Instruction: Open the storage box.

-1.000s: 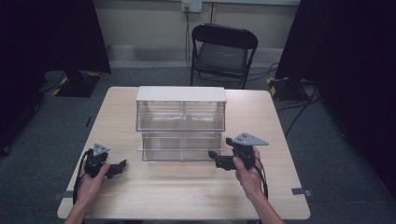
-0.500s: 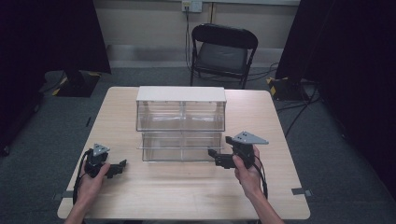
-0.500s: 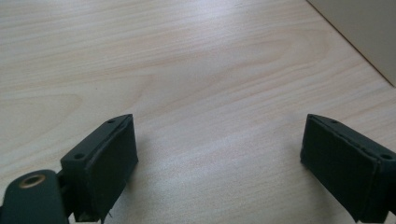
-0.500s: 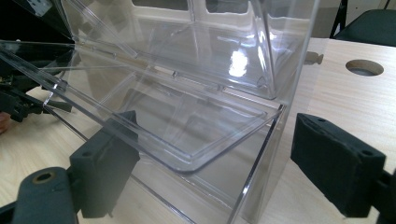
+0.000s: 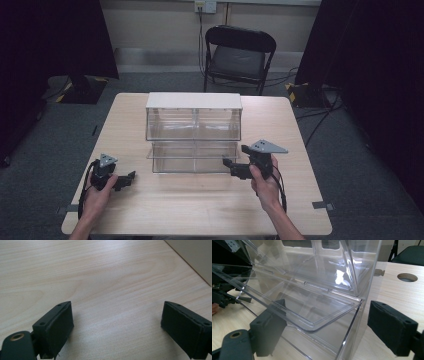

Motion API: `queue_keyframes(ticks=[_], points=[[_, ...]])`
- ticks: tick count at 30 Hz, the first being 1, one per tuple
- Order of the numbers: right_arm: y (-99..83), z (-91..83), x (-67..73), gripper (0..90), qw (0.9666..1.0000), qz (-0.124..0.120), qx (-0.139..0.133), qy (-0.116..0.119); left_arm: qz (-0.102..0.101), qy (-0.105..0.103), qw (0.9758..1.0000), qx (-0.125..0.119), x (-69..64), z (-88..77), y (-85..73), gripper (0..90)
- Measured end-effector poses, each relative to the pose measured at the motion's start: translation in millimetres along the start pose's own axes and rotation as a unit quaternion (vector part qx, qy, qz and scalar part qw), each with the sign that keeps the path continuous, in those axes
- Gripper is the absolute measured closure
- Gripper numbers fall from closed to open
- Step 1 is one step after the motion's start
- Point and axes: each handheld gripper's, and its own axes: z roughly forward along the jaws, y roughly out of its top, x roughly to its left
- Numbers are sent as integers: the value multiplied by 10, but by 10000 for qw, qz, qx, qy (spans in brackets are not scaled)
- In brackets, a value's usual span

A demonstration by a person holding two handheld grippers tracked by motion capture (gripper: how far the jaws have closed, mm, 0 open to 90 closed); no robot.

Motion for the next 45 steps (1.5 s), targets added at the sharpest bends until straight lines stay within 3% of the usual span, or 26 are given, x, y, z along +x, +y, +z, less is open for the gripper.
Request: queue_keyframes(ticks=[12, 45], points=[[15, 20, -20, 148, 9999, 90, -61, -3, -2, 2, 10000, 1, -1, 0, 0, 102], [160, 51, -4, 156, 9999, 13, -134, 0, -1, 6, 10000, 3, 0, -1, 0, 102]])
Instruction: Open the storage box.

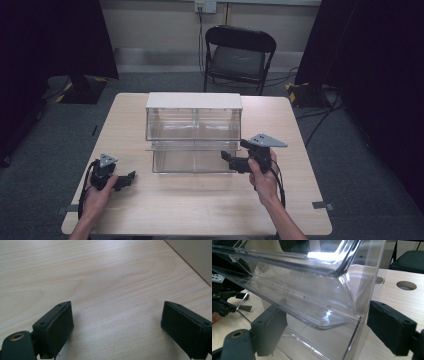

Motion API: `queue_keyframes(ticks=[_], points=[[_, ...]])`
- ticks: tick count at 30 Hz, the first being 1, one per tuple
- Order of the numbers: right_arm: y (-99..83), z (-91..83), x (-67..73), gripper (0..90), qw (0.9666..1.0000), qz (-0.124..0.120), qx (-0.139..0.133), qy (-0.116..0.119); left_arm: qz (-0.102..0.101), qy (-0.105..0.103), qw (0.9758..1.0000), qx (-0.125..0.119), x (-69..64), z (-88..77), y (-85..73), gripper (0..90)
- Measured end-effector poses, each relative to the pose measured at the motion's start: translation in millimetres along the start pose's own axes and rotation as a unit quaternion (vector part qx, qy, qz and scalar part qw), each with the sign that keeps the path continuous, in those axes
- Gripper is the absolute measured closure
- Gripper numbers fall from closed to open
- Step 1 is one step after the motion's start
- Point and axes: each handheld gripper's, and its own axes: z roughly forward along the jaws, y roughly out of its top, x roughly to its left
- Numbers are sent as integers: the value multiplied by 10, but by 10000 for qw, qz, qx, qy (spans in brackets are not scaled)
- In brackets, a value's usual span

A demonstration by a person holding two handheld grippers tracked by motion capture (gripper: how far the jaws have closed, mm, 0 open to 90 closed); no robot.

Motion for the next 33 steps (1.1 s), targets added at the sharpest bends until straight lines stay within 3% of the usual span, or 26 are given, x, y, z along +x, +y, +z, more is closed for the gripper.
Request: queue_keyframes(ticks=[33], points=[[71, 24, -12, 166, 9999, 56, -71, 82, -1, 0, 10000, -1, 0, 0, 0, 103]])
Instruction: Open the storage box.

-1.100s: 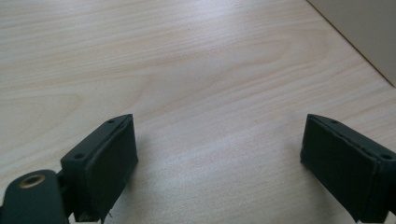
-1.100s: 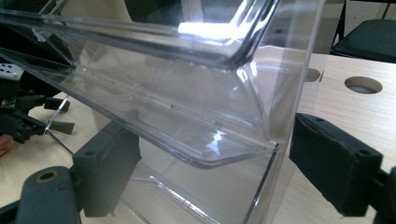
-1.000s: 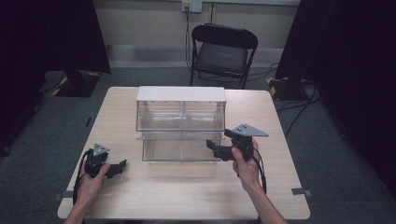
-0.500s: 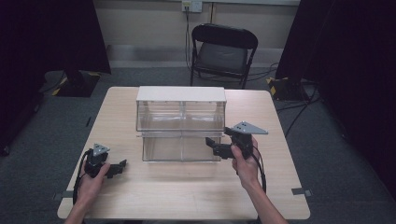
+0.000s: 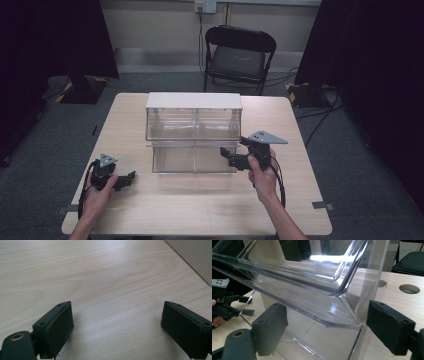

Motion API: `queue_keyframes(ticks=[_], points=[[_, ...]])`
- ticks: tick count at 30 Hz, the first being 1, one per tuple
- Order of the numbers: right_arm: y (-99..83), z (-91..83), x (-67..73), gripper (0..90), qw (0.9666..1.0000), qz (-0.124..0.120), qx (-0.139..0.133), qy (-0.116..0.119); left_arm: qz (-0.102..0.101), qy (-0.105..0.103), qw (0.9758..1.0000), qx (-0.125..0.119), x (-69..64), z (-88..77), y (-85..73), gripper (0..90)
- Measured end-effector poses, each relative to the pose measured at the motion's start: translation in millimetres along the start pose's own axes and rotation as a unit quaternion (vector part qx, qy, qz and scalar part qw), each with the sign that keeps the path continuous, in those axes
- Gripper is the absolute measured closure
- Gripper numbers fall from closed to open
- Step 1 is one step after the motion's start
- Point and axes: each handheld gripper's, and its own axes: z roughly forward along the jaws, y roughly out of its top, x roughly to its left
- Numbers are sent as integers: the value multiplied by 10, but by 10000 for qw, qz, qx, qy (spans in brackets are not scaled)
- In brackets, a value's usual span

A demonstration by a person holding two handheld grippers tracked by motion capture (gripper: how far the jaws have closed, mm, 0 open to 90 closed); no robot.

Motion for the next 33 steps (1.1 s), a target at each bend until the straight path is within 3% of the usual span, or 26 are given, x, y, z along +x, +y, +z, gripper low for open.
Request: queue_keyframes(ticks=[33], points=[[29, -15, 13, 170, 9999, -146, 0, -47, 2, -1, 10000, 1, -1, 0, 0, 103]])
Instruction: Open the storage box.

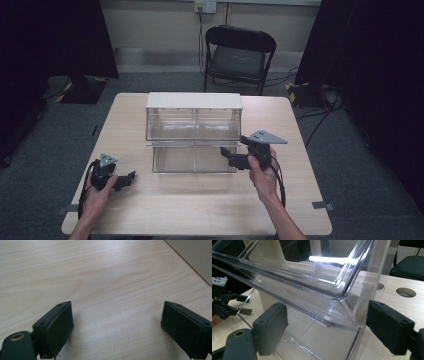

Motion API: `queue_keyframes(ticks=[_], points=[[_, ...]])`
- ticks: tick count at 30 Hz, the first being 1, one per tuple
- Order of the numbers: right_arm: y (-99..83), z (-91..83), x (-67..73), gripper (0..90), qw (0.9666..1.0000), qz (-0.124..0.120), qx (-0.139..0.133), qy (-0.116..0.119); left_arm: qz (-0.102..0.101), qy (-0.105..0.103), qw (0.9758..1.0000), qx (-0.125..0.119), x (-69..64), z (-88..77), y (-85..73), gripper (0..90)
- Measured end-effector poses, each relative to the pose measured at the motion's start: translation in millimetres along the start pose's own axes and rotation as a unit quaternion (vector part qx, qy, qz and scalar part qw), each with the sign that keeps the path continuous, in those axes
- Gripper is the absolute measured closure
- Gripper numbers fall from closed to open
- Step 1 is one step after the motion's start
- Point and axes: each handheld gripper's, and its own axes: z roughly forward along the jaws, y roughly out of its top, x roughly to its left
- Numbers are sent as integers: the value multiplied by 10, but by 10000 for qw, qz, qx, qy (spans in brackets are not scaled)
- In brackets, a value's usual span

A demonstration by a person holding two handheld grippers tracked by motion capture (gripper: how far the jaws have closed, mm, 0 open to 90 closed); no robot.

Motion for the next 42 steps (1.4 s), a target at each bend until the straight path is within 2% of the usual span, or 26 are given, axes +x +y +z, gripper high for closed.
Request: queue_keyframes(ticks=[20, 42], points=[[-4, -6, -3, 165, 10000, -15, -8, 12, 0, 1, 10000, -1, -1, 0, 0, 104], [-14, 10, 1, 166, 10000, 78, -37, 47, -3, 2, 10000, -2, 0, 0, 0, 103]])
